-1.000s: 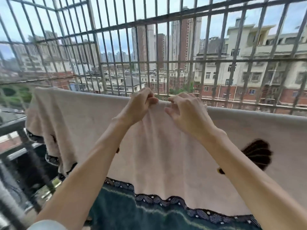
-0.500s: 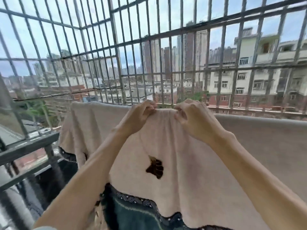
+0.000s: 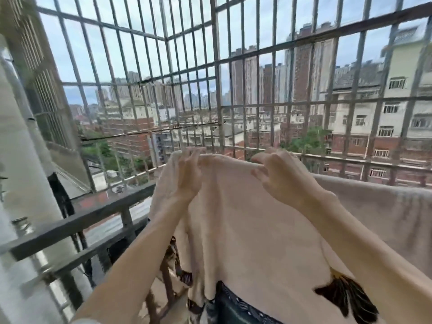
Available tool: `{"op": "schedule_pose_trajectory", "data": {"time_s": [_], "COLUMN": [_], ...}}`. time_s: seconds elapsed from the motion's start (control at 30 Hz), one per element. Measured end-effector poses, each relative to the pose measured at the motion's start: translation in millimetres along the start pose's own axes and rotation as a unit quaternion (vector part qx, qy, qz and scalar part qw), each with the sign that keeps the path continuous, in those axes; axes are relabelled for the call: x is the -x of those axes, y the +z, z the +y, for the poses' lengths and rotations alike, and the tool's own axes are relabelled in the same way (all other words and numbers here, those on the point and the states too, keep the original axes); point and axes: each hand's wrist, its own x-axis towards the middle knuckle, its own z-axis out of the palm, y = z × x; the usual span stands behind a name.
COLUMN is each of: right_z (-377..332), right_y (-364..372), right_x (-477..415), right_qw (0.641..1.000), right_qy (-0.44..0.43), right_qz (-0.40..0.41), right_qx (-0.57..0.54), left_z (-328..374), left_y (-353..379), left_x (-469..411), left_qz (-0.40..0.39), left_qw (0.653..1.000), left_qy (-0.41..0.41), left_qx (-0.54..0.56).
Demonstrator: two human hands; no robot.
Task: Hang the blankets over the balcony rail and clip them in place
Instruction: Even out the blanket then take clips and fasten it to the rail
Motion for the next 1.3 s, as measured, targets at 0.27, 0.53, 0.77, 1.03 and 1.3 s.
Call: {"op": "schedule_pose_trajectory", "data": {"time_s": [0.27, 0.53, 0.77, 1.03, 1.3], "right_z": [-37, -61, -63, -128, -165], "right_y": [72, 98, 114, 163, 205], "right_x": [-88, -112, -140, -191, -217], "right_qw": [0.999, 0.999, 0.999, 0.996, 0.991], "right_qy": [-0.034, 0.003, 0.025, -0.016, -0.023], "right_qz": [-0.004, 0.013, 0.028, 0.048, -0.024], "right_qx": [-0.008, 0.031, 0.026, 0.078, 0.129], "left_z": [-88, -159, -196, -268, -323], "left_y": [-12, -20, 1, -15, 4], "left_x": [-44, -40, -51, -58, -23], "left_qz": [-0.037, -0.055, -0.074, 0.016, -0.129], "left_qw": [0.998, 0.996, 0.994, 0.999, 0.99], "left_qy": [0.044, -0.039, 0.027, -0.016, -0.058], "left_qx": [-0.003, 0.052, 0.076, 0.045, 0.002]}}
